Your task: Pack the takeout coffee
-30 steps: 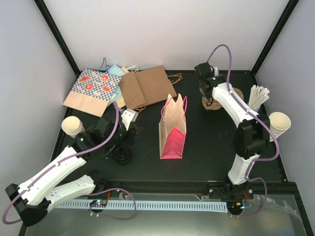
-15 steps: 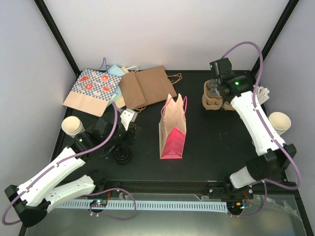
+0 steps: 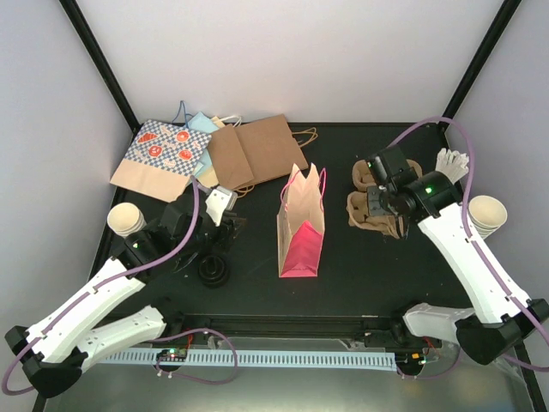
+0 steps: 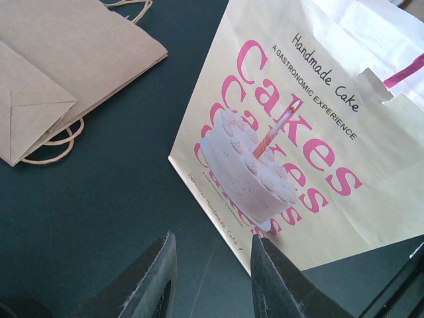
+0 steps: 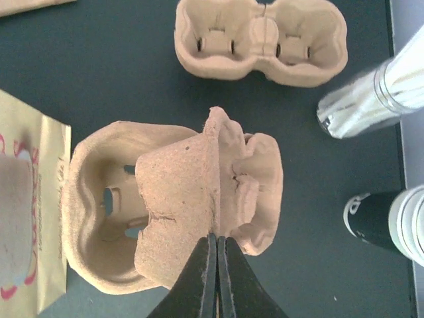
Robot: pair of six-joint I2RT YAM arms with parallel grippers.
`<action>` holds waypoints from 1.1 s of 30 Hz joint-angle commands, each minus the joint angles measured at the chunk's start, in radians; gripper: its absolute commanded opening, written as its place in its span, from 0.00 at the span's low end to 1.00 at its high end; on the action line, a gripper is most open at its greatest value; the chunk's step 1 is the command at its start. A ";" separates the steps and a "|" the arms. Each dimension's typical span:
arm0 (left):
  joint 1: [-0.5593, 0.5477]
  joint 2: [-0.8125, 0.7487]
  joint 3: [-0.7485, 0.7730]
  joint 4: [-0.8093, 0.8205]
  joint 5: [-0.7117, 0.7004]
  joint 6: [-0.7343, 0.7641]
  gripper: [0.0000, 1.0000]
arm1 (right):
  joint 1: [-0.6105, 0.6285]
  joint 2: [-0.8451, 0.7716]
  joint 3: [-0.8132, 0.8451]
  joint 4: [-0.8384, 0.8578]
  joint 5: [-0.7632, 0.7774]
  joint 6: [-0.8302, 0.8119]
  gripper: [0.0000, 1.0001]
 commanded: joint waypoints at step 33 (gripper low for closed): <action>0.007 -0.047 0.047 -0.023 -0.005 -0.006 0.35 | -0.091 -0.170 -0.623 0.502 -0.273 0.111 0.77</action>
